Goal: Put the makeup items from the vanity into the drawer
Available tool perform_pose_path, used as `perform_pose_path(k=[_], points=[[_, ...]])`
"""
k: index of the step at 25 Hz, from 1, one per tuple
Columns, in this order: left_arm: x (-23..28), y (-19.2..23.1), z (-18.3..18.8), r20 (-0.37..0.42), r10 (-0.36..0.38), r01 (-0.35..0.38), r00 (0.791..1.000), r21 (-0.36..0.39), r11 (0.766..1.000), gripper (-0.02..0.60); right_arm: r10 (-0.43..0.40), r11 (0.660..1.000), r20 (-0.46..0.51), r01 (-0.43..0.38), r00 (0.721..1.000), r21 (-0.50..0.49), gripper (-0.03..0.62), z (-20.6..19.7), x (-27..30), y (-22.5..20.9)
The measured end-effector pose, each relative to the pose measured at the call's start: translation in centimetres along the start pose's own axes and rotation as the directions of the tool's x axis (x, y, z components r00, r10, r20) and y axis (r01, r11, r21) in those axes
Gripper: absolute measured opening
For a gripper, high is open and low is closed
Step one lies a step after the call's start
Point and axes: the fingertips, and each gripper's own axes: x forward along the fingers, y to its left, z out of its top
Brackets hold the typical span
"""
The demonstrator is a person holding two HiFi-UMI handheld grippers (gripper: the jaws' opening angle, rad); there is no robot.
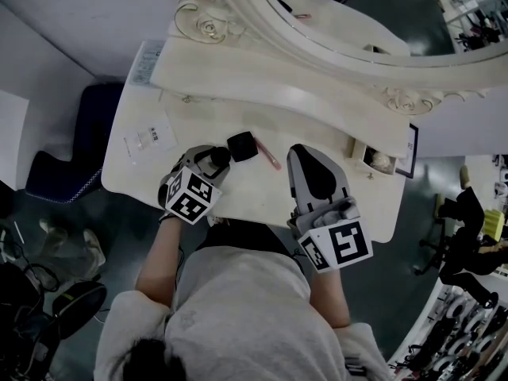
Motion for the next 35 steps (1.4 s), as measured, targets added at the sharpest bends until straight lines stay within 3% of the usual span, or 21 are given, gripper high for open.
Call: perform_pose_path(k=[8, 16, 27, 35], points=[[-2.6, 0.3, 3.0, 0.135, 0.01, -0.006, 0.991, -0.03, 1.0, 0.222, 0.003, 1.0, 0.013, -0.003, 1.0, -0.003, 0.028, 0.3, -0.1, 0.4], [-6.4, 0.4, 7.2, 0.299, 0.033, -0.022, 0.954, -0.038, 0.999, 0.222, 0.011, 1.0, 0.027, -0.011, 1.0, -0.005, 0.028, 0.7, -0.2, 1.2], [-11.9, 0.1, 11.5, 0.493, 0.044, -0.022, 0.869, -0.05, 0.999, 0.222, 0.014, 1.0, 0.055, -0.013, 0.998, -0.007, 0.028, 1.5, -0.5, 2.4], [-14.7, -0.5, 12.7, 0.578, 0.044, -0.013, 0.815, -0.058, 0.998, 0.222, 0.013, 1.0, 0.07, -0.011, 0.997, -0.018, 0.028, 1.9, -1.0, 3.7]])
